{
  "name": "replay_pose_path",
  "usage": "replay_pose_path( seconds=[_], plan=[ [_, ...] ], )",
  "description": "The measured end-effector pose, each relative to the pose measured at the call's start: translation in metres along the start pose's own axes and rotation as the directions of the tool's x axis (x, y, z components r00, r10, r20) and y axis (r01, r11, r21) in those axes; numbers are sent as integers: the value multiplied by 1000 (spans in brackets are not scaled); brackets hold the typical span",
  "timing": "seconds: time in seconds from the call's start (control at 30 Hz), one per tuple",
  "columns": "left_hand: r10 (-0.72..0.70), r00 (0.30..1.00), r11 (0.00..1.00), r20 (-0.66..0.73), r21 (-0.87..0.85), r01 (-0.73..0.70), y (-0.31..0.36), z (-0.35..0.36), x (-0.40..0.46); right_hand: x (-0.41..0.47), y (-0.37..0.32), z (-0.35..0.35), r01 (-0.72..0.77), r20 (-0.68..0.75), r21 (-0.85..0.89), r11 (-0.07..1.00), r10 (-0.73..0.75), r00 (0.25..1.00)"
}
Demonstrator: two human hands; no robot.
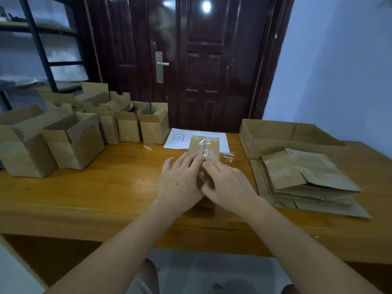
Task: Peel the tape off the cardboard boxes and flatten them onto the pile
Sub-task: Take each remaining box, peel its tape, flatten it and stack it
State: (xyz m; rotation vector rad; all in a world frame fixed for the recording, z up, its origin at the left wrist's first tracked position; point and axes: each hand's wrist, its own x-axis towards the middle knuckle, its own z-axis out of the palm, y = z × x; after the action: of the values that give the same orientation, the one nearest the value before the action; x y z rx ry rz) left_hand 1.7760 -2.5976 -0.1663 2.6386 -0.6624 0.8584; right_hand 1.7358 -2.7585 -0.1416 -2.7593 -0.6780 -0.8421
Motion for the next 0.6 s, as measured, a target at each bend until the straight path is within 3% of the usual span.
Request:
replay_pose_path(
  seconds=[0.1,0.23,0.33,0.4,0.6],
  plan=[
    [-40,999,998,-36,-45,39,-2,1,3,-1,5,-13,-21,74,80,997,15,997],
    [23,999,989,-28,-146,-27,-17,-1,3,7,31,-19,-74,2,2,997,74,997],
    [90,992,965,86,-255,-65,-35,-8,3,17,50,-11,-125,212,48,991,112,971],
    [99,982,971,160,-230,-60,-42,-14,5,19,54,-6,-128,291,42,991,111,950],
    [-6,984,998,179,-53,16,-51,-29,10,16,43,6,-21,-43,-215,976,12,999]
  ],
)
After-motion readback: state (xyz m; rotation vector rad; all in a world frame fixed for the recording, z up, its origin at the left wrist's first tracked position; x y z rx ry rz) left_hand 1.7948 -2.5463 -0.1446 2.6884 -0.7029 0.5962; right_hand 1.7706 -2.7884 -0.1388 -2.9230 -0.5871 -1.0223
